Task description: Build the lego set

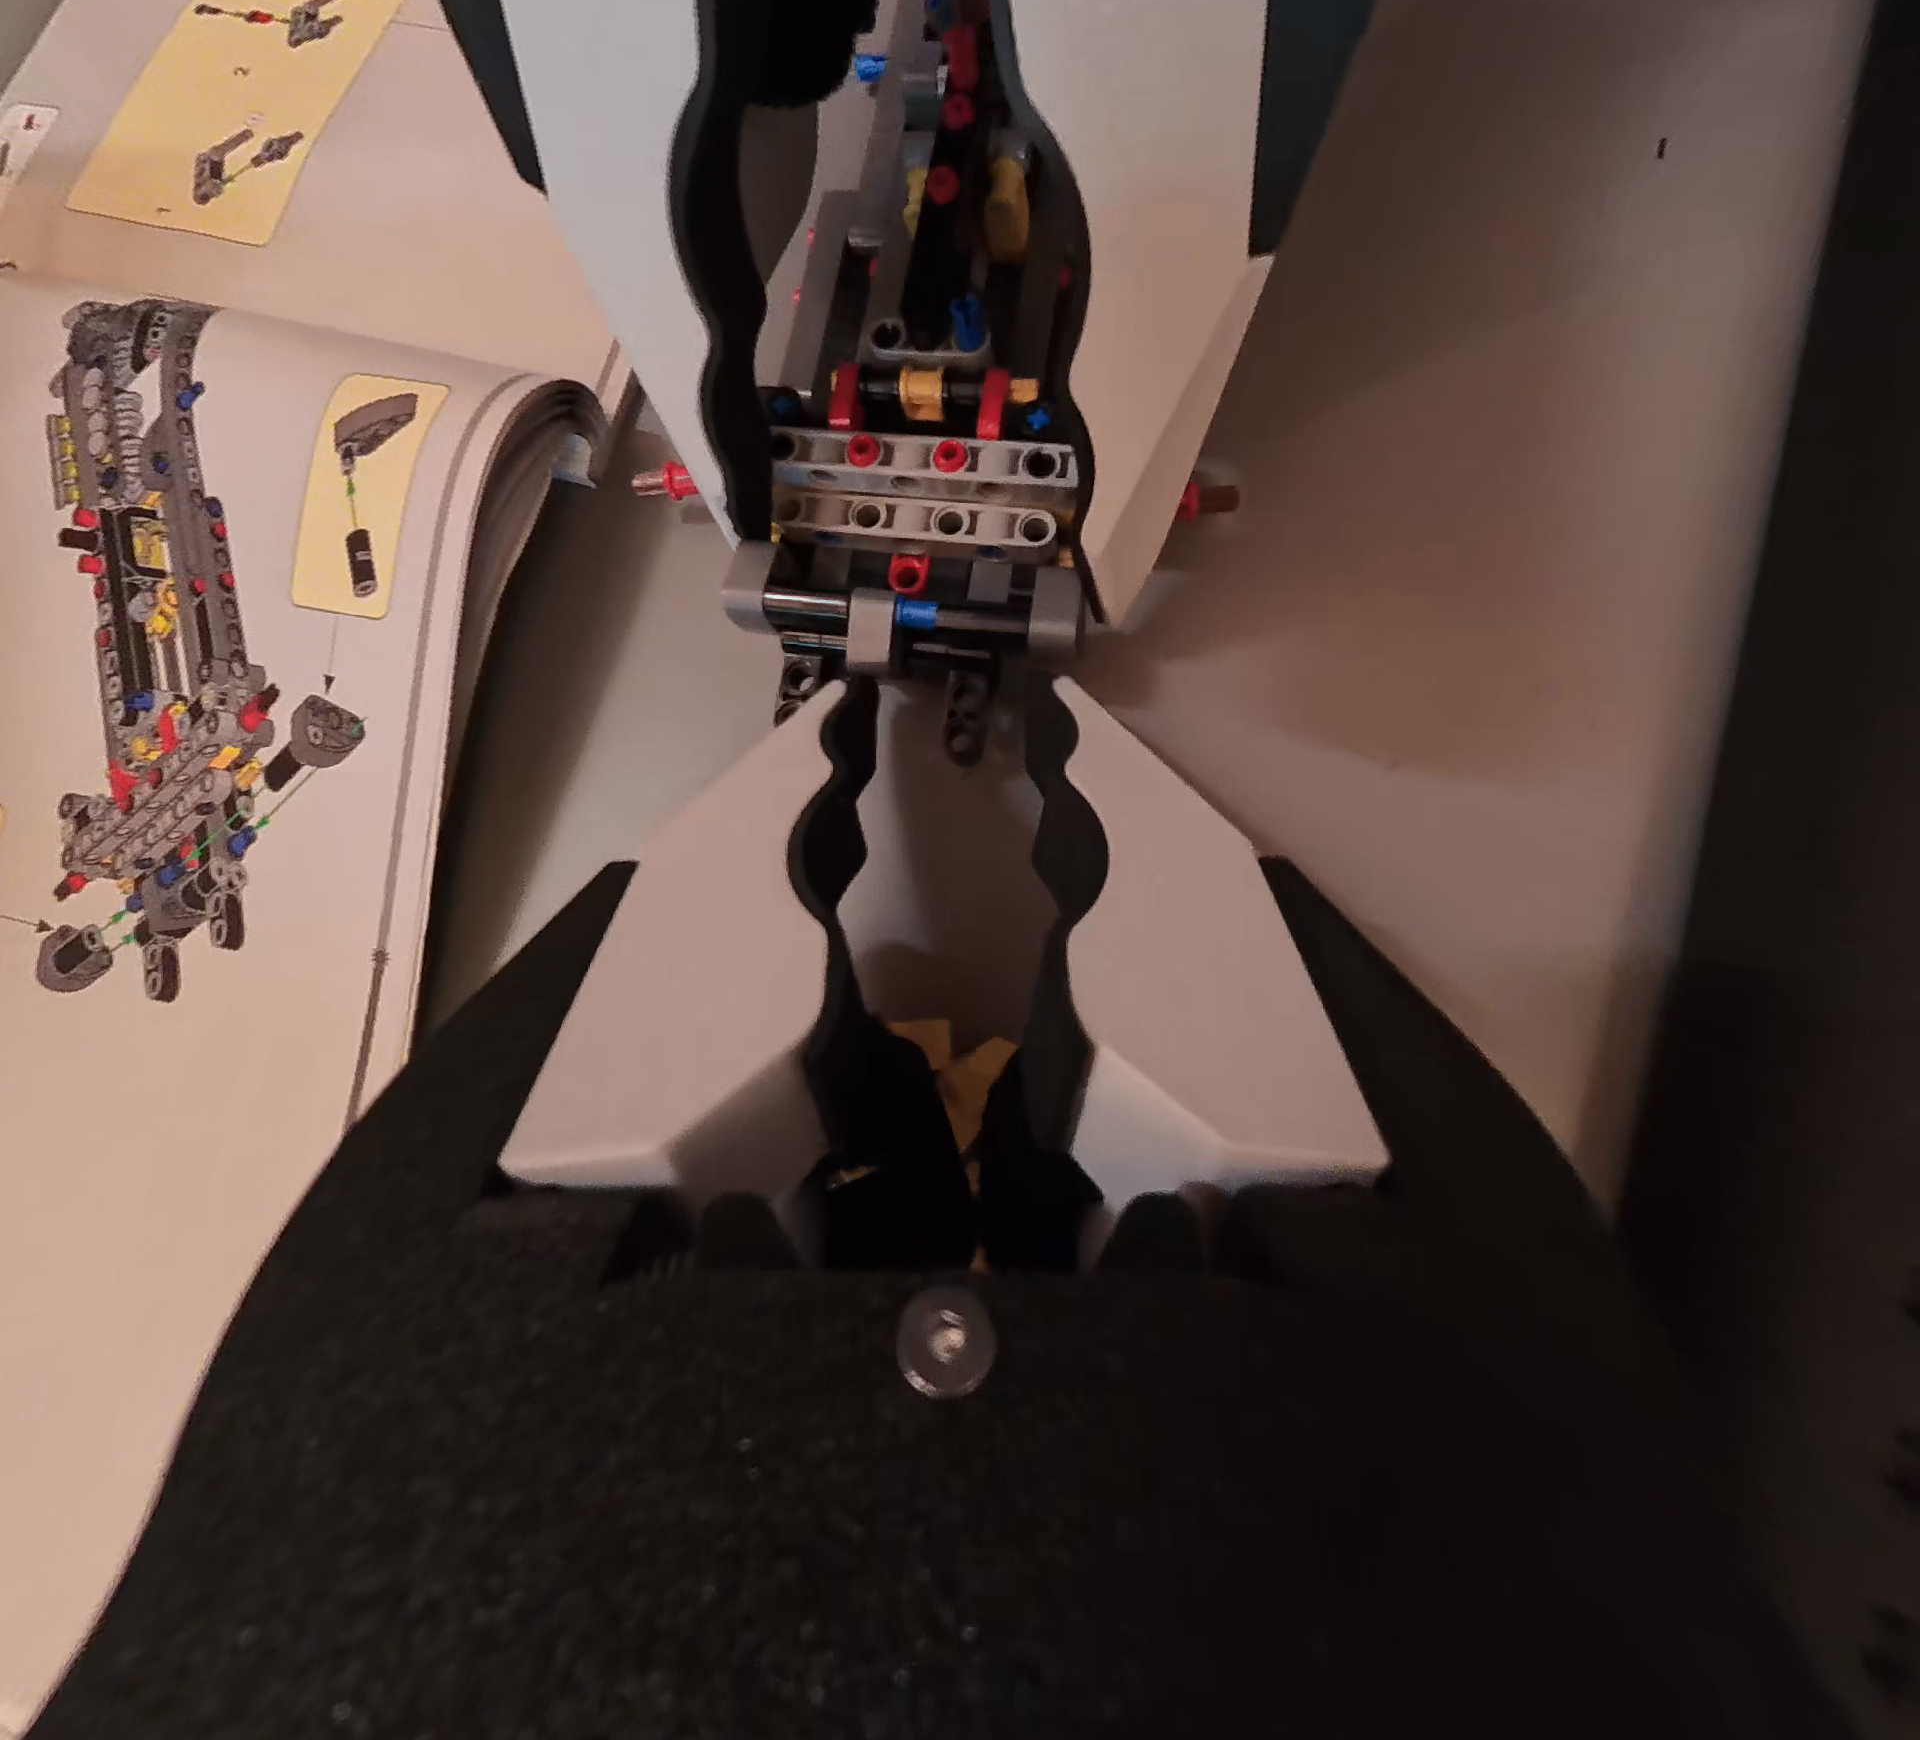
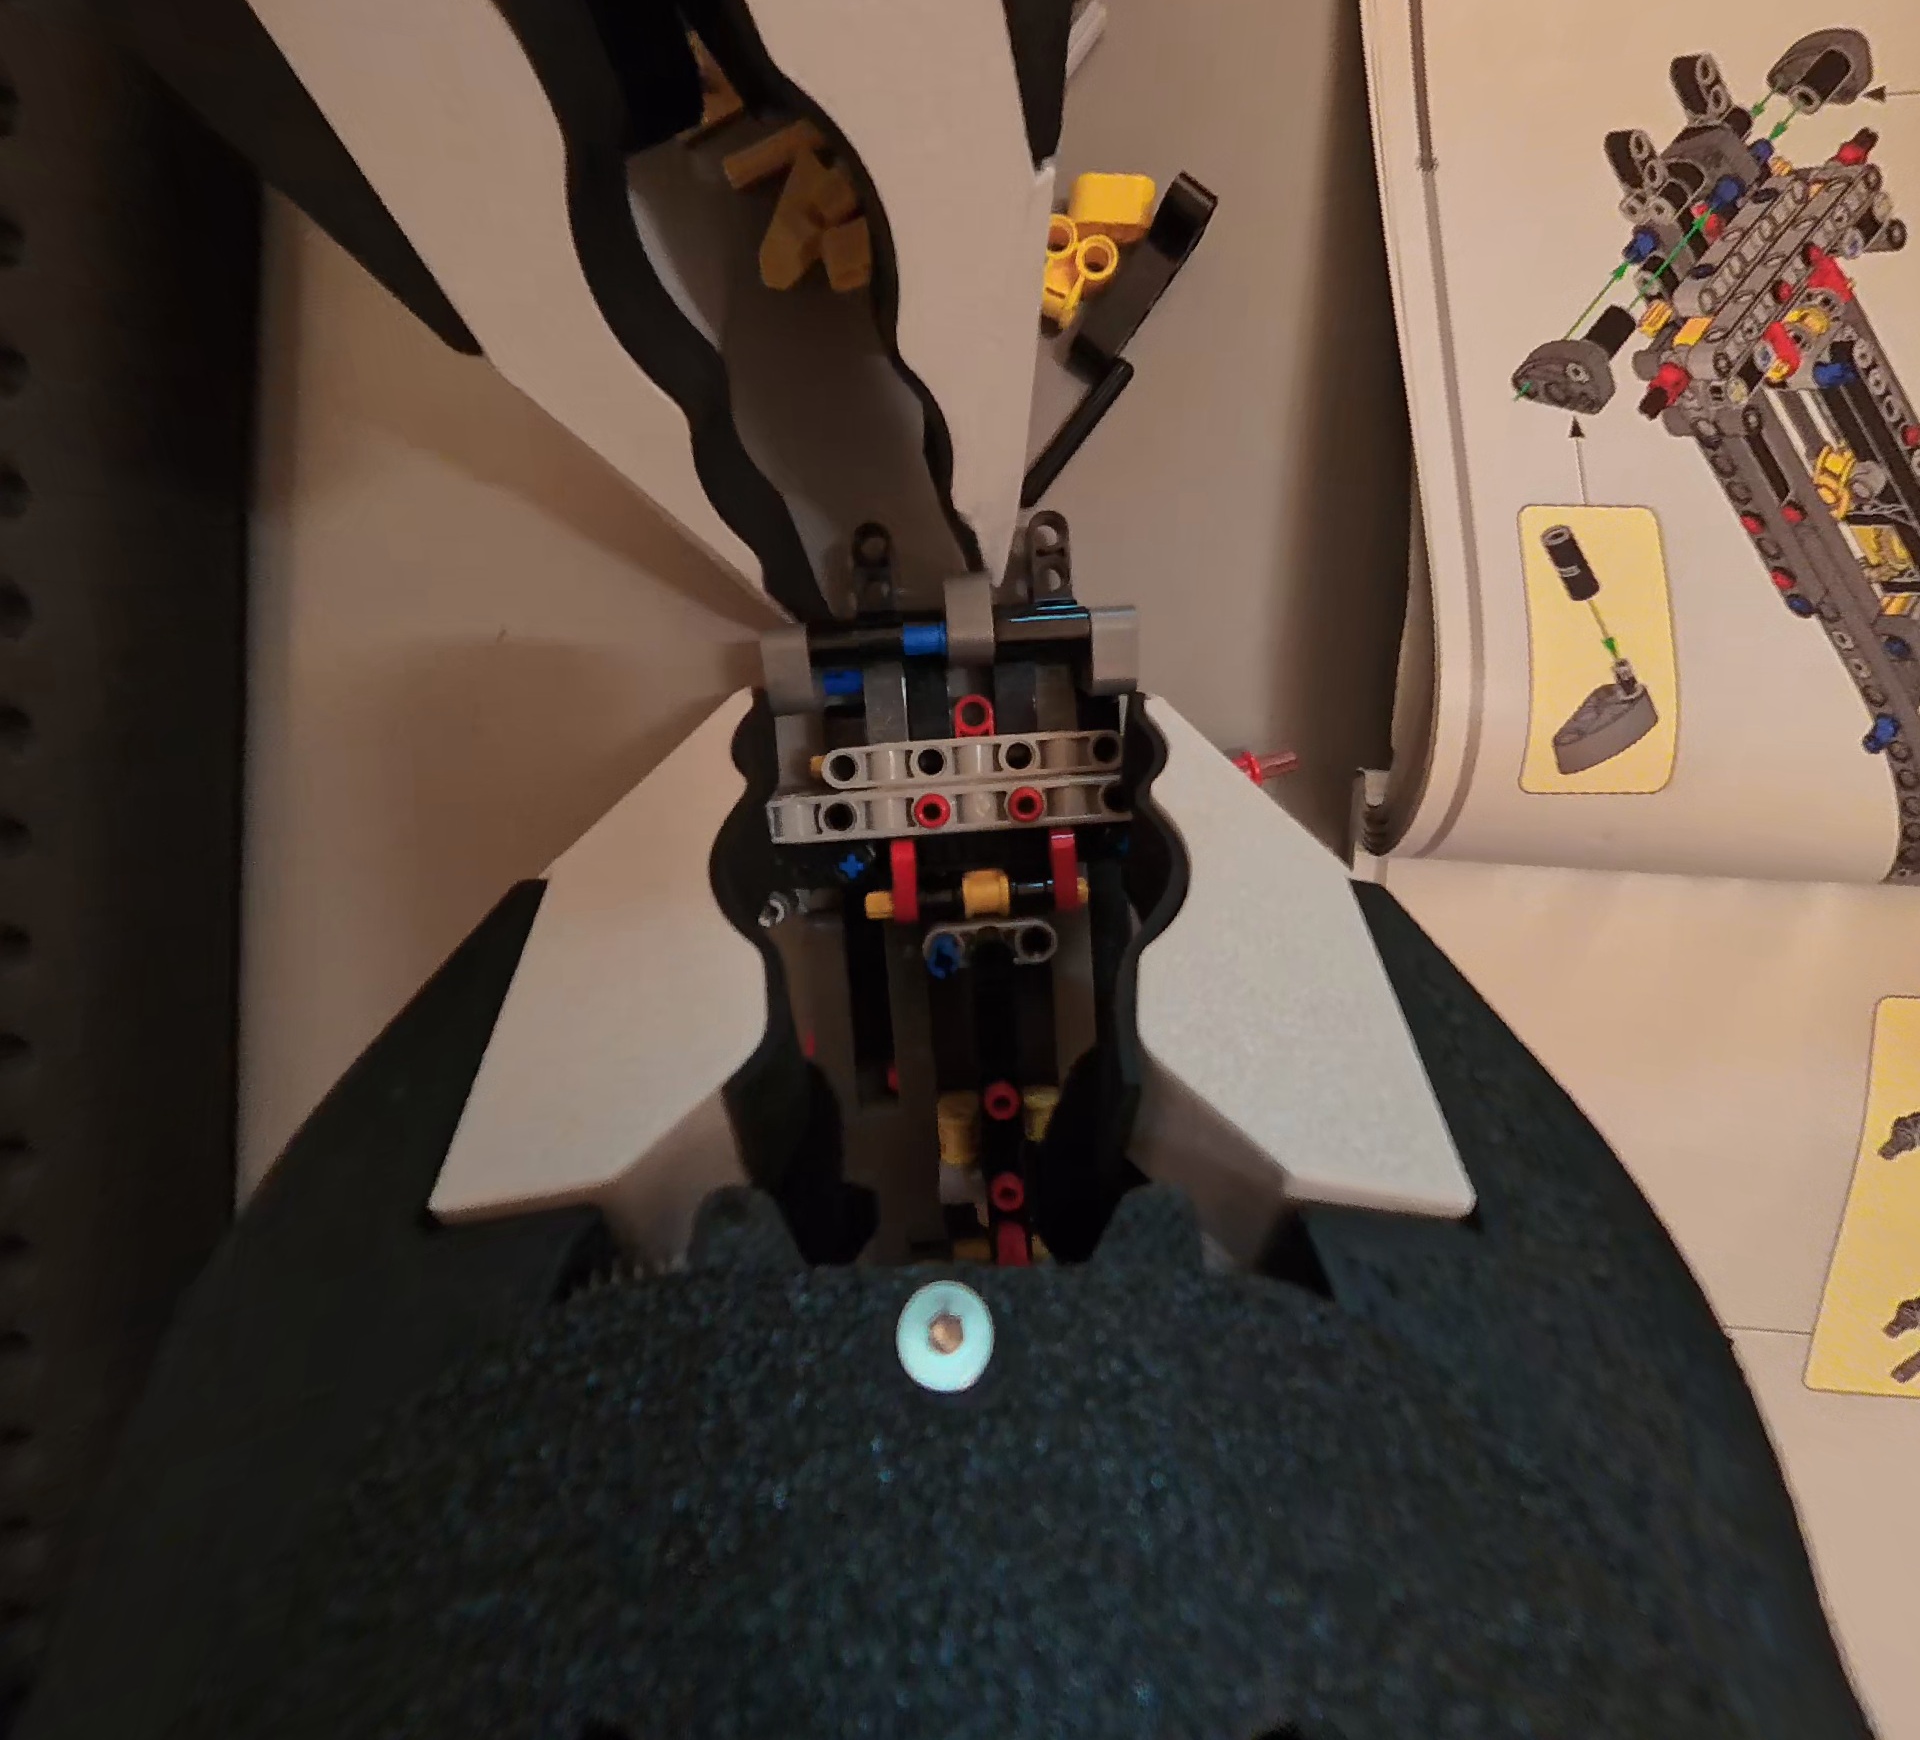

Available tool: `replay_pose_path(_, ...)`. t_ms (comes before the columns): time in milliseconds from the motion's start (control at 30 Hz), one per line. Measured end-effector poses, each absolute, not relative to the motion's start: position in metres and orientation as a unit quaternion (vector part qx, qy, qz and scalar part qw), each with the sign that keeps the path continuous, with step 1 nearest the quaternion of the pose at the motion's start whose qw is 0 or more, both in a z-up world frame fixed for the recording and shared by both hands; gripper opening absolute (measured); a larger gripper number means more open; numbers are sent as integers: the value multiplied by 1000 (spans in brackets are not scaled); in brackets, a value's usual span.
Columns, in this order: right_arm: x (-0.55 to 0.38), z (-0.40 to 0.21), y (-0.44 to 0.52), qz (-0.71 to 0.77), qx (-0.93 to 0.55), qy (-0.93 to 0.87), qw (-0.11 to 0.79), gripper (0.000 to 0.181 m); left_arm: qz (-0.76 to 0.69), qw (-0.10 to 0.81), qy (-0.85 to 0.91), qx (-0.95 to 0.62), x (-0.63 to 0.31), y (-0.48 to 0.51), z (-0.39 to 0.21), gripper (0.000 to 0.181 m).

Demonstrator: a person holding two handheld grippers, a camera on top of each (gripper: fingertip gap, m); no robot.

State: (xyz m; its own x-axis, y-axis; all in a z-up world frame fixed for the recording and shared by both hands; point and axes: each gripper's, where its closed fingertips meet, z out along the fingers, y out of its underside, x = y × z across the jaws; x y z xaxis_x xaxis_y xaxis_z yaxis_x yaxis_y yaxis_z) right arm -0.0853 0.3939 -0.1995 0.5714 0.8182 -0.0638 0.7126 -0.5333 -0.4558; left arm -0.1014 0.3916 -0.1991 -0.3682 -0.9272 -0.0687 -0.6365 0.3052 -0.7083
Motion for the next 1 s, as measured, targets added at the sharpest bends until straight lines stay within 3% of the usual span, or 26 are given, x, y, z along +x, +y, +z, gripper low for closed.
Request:
replay_pose_path(167, -84, -200, 396, 135, -865, -438, 201, 62, -323, 219, 768, -508, -108, 385, -196, 40)
replay_pose_path(300, -84, -200, 396, 132, -866, -440, 198, 62, -331, 222, 759, -516, -105, 389, -196, 36)
replay_pose_path(467, -83, -200, 397, 136, -867, -436, 199, 63, -332, 223, 756, -518, -102, 388, -197, 45)
replay_pose_path(667, -84, -199, 394, 135, -873, -428, 192, 68, -326, 233, 754, -520, -96, 386, -199, 34)
replay_pose_path(700, -82, -200, 395, 127, -872, -430, 196, 69, -325, 229, 760, -515, -97, 383, -200, 23)
replay_pose_path(1000, -80, -200, 395, 138, -864, -438, 206, 66, -303, 260, 777, -487, -97, 382, -198, 22)
